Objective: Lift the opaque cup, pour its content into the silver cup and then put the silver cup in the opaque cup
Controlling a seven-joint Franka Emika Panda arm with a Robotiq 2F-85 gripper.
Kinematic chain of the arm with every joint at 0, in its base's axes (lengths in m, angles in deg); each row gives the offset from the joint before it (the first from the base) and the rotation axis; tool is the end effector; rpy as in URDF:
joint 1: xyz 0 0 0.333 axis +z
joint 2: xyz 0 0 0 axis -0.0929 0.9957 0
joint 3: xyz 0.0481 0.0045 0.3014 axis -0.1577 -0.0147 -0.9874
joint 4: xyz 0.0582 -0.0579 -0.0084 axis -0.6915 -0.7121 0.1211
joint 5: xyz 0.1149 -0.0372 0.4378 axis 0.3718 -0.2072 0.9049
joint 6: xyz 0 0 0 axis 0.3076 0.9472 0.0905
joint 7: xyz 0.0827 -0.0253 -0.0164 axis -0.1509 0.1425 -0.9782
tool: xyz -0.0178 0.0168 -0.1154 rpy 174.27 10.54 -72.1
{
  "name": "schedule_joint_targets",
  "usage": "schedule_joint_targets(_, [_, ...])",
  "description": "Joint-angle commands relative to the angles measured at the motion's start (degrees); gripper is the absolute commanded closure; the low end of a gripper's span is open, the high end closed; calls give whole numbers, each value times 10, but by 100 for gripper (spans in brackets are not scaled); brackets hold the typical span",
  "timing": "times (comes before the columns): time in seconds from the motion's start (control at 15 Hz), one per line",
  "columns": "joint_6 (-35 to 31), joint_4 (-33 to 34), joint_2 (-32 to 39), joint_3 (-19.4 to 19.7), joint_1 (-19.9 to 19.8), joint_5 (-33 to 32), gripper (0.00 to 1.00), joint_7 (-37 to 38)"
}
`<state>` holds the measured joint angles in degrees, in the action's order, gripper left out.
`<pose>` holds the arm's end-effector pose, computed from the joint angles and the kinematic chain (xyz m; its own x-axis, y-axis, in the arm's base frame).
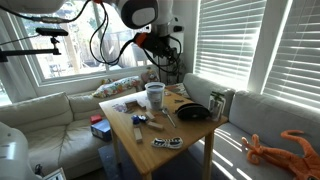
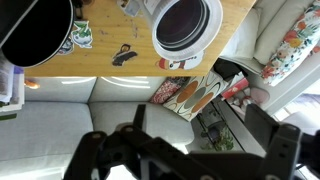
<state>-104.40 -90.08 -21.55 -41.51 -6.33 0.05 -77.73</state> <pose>0.5910 -0.0737 0.6156 0.8726 -0.0119 0.4883 0.1773 -0.9238 -0.3394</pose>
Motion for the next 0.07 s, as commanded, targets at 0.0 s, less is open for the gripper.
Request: schedule_joint_targets(0.0, [2, 1, 1, 1, 1, -1, 0, 0])
